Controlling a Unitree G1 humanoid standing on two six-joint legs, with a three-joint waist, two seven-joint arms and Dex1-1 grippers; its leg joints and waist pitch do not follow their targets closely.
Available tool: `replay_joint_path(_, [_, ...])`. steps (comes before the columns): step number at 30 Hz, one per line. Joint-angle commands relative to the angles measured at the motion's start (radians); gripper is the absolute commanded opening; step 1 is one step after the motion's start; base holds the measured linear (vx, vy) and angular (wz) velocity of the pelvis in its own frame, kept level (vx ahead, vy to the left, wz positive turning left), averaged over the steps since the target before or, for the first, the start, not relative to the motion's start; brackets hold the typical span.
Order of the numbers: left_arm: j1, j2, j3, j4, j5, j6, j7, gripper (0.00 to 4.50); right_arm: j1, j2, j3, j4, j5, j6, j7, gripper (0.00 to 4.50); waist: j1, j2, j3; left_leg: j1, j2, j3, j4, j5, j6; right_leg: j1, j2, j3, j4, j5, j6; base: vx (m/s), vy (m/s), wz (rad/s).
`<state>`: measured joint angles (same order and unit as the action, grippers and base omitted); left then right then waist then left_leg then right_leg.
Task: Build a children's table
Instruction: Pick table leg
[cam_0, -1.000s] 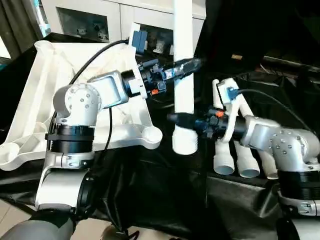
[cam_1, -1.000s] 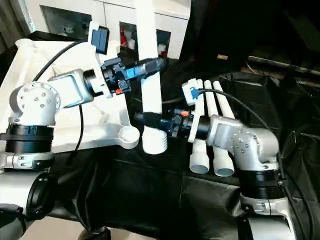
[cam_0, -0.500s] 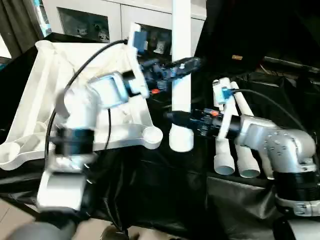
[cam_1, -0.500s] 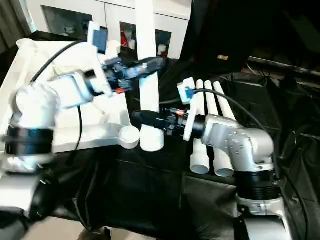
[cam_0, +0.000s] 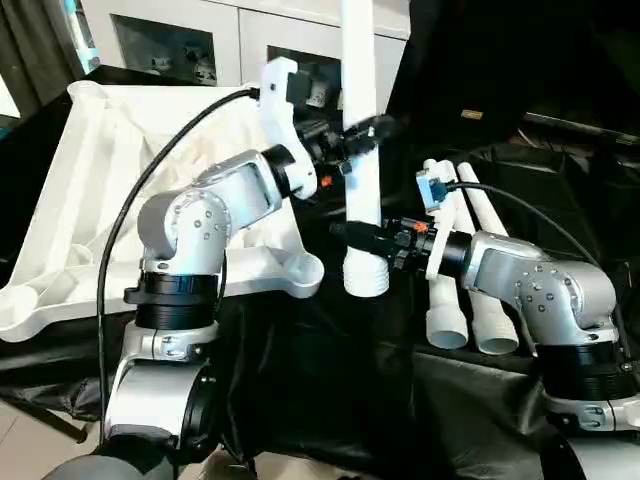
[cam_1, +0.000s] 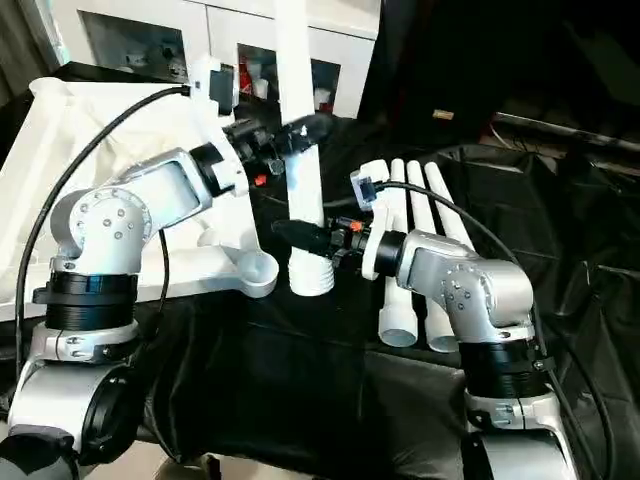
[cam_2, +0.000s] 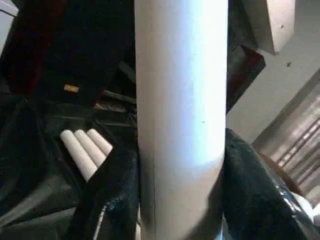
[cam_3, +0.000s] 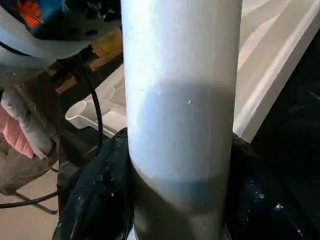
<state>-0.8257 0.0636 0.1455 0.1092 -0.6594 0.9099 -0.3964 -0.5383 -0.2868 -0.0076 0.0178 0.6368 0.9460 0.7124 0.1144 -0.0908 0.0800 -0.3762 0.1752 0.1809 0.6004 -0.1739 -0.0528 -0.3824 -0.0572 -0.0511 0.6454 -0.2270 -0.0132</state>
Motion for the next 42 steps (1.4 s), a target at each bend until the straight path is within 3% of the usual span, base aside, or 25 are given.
replay_joint_path(1, [0.003,-0.011,-0.005,-0.029,-0.018,0.016,0.003,1.92,-0.006,-0.006,-0.001,0.001,-0.006,-0.012,-0.001,1.93,0.002,-0.001,-0.084,0.017,0.054,-0.018,-0.057,-0.022,-0.002,0.054,-0.090,0.052,-0.071,0.018,-0.198,0.000,0.000,0.00])
replay_joint_path(2, [0.004,-0.014,-0.006,-0.031,-0.020,0.014,0.002,1.91,-0.005,-0.008,0.004,0.001,-0.010,-0.014,0.000,1.93,0.001,-0.002,-0.083,0.017,0.054,-0.018,-0.057,-0.026,-0.001,0.054,-0.089,0.052,-0.072,0.015,-0.199,0.000,0.000,0.00])
replay_joint_path(3, [0.004,-0.015,-0.008,-0.030,-0.020,0.002,-0.003,1.85,-0.004,-0.014,0.015,-0.002,-0.020,-0.023,0.003,2.49,0.001,-0.001,-0.083,0.017,0.054,-0.018,-0.058,-0.028,-0.001,0.054,-0.090,0.052,-0.072,0.010,-0.197,0.000,0.000,0.00])
replay_joint_path(4, [0.005,-0.014,-0.015,-0.030,-0.017,-0.016,-0.017,1.82,-0.004,-0.018,0.024,-0.002,-0.028,-0.033,0.007,2.63,0.002,-0.002,-0.082,0.017,0.054,-0.018,-0.058,-0.032,-0.003,0.054,-0.090,0.052,-0.074,0.002,-0.194,0.000,0.000,0.00])
replay_joint_path(14, [0.005,0.038,-0.095,-0.051,0.012,-0.020,-0.115,1.80,0.000,-0.074,0.049,-0.013,-0.020,-0.033,0.092,3.22,0.002,-0.003,-0.082,0.017,0.053,-0.017,-0.058,-0.038,-0.003,0.054,-0.089,0.052,-0.073,-0.002,-0.189,0.000,0.000,0.00])
replay_joint_path(17, [-0.008,0.063,-0.130,-0.046,0.019,-0.017,-0.159,1.80,0.010,-0.108,0.063,-0.038,-0.001,-0.014,0.146,3.24,0.004,0.002,-0.082,0.017,0.054,-0.019,-0.058,-0.043,-0.002,0.054,-0.089,0.053,-0.073,-0.009,-0.181,0.000,0.000,0.00])
replay_joint_path(18, [-0.011,0.064,-0.131,-0.041,0.018,-0.017,-0.164,1.80,0.009,-0.111,0.065,-0.038,-0.003,-0.013,0.147,3.24,0.003,0.006,-0.082,0.017,0.054,-0.019,-0.058,-0.044,-0.003,0.053,-0.090,0.053,-0.072,-0.006,-0.187,0.000,0.000,0.00])
replay_joint_path(22, [-0.020,0.069,-0.139,-0.032,0.014,-0.016,-0.184,1.80,0.014,-0.121,0.069,-0.036,-0.003,-0.011,0.153,3.24,0.003,0.005,-0.084,0.018,0.055,-0.019,-0.057,-0.043,-0.008,0.054,-0.089,0.052,-0.071,0.014,-0.205,0.000,0.000,0.00])
replay_joint_path(23, [-0.021,0.067,-0.138,-0.032,0.010,-0.013,-0.184,1.80,0.016,-0.121,0.069,-0.037,-0.002,-0.010,0.152,3.24,0.004,0.010,-0.084,0.018,0.055,-0.020,-0.057,-0.045,-0.010,0.055,-0.090,0.052,-0.070,0.019,-0.209,0.000,0.000,0.00])
replay_joint_path(35, [-0.019,0.075,-0.150,-0.048,-0.011,0.000,-0.227,1.80,0.023,-0.113,0.071,-0.019,-0.005,-0.007,0.142,3.24,0.003,0.008,-0.084,0.019,0.056,-0.020,-0.057,-0.059,-0.014,0.056,-0.090,0.051,-0.070,0.017,-0.223,0.000,0.000,0.00])
replay_joint_path(42, [-0.017,0.079,-0.160,-0.057,-0.016,0.011,-0.251,1.80,0.021,-0.111,0.073,-0.013,-0.010,-0.015,0.139,3.24,0.004,0.011,-0.085,0.019,0.055,-0.020,-0.057,-0.052,-0.013,0.055,-0.090,0.052,-0.068,0.029,-0.225,0.000,0.000,0.00])
